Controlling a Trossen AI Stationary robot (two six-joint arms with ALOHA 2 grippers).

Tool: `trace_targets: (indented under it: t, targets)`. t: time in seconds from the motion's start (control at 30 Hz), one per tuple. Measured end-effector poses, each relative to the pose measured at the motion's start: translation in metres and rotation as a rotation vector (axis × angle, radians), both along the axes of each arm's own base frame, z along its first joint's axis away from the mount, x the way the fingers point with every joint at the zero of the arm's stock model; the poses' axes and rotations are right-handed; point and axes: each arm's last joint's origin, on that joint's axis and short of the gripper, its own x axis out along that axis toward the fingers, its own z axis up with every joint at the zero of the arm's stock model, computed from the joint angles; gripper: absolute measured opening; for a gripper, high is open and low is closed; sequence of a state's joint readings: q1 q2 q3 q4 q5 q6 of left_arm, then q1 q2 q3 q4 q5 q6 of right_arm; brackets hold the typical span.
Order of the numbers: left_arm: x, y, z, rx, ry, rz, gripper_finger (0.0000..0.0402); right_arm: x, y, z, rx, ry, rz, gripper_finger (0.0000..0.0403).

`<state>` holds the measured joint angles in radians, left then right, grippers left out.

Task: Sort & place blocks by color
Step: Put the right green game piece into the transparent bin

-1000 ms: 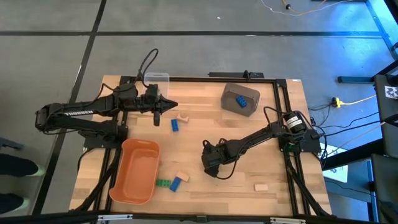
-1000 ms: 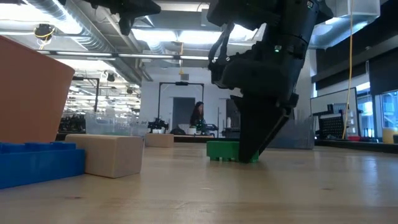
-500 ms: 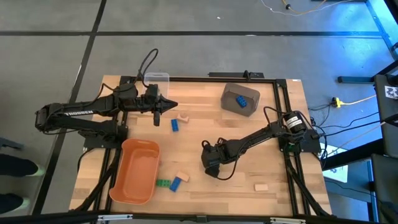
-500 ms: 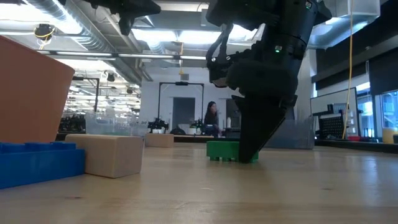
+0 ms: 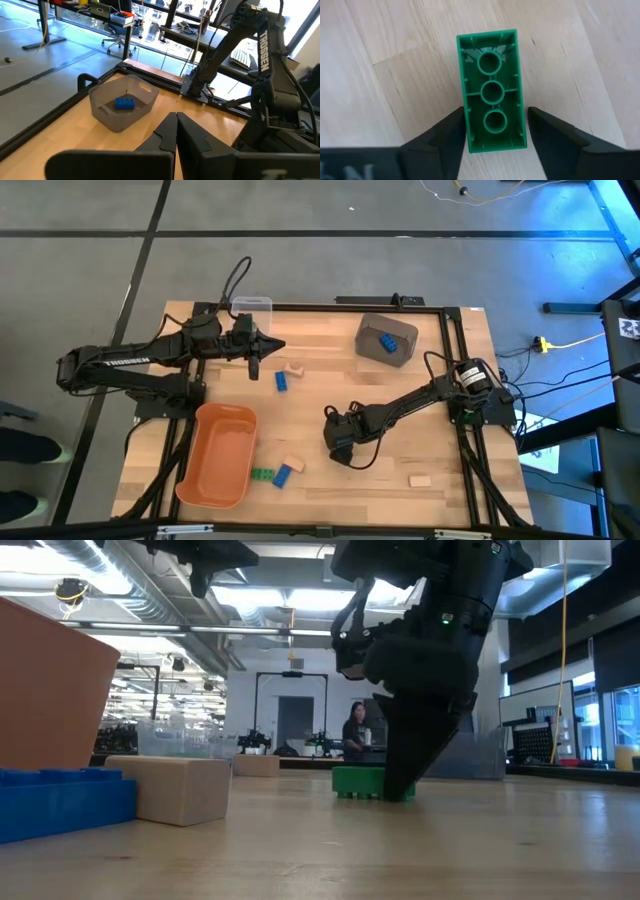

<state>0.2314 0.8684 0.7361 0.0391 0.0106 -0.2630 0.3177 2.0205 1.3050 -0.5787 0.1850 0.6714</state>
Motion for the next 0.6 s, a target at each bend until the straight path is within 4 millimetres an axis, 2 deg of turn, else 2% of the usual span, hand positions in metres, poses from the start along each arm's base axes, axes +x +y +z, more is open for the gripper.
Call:
trace_targets:
  t: [0.2,0.43,0.6]
  targets:
    - [0.0,0.0,0.0,0.0,0.0,0.0,0.0,0.0,0.002,0.0,-0.003,-0.005,0.008,0.0143]
    - [0.0,0.0,0.0,0.002,0.0,-0.001,0.0,-0.001,0.002,0.003,-0.003,0.003,0.024,0.0139]
    - [0.0,0.0,0.001,0.011,-0.007,0.0,0.0,-0.014,-0.001,0.012,-0.011,0.074,0.06,0.0139]
